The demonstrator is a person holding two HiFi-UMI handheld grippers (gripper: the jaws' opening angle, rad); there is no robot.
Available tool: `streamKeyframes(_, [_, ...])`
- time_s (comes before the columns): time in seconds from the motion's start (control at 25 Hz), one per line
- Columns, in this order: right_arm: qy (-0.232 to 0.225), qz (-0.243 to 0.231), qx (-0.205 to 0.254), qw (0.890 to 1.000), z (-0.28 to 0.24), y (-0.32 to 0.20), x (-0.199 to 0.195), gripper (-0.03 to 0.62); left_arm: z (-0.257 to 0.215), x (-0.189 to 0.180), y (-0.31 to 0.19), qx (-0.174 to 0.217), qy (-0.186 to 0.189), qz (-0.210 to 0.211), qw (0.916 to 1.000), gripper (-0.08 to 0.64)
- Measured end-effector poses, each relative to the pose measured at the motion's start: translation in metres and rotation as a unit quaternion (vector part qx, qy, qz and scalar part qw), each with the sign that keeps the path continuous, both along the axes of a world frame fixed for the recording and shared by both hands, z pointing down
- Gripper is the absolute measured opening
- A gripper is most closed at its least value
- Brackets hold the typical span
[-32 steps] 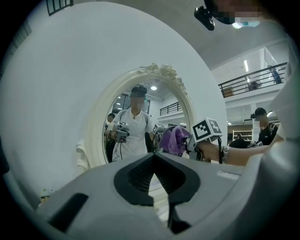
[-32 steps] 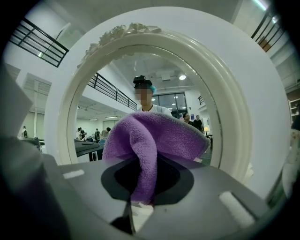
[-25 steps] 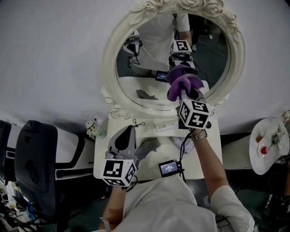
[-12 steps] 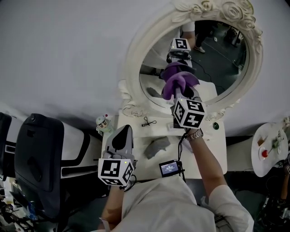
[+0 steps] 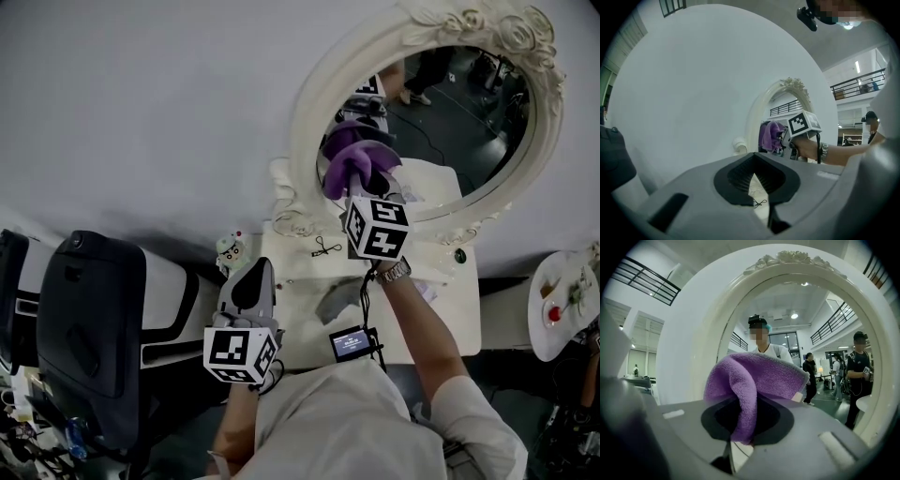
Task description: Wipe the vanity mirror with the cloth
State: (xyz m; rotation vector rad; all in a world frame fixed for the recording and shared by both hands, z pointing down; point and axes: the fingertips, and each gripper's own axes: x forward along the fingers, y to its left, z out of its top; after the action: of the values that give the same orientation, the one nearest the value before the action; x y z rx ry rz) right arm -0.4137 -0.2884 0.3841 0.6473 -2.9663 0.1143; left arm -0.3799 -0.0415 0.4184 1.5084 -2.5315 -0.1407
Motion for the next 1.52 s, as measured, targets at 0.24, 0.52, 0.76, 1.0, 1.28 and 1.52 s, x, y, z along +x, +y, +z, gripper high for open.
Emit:
streamKeyframes(0.24, [0.005,-0.021,-0.011,1.000,0.005,0.025,-0.024,0.058,-0.004,-0.011,0.022,0.001,-0.007,-0.019,0.9998,0.000])
streamKeyframes(0.52, [0.013,-0.052,0.000,0.999,0.006,0.043,-0.039,0.058,-0.005,-0.011,0.036,-0.001,-0.010,-0.040,0.9992,0.000])
streamKeyframes(0.76, [0.005,-0.111,0.006,0.994,0.006,0.044,-0.027,0.058,-0.007,0.016,0.002,-0.009,-0.016,-0.020,0.9996,0.000])
streamKeyframes(1.0, [0.000,-0.103,-0.010,0.995,0.017,0.005,0.032,0.058,-0.008,0.057,-0.051,-0.013,-0.018,0.001,0.9997,0.000])
streamKeyframes(1.28, [0.031,-0.030,-0.032,0.999,0.056,-0.092,0.127,0.058,-0.012,0.123,-0.145,-0.004,-0.026,0.067,0.9974,0.000])
streamKeyframes(1.52, [0.046,0.031,-0.051,0.997,0.079,-0.173,0.201,0.058,-0.010,0.171,-0.207,0.002,-0.021,0.102,0.9946,0.000])
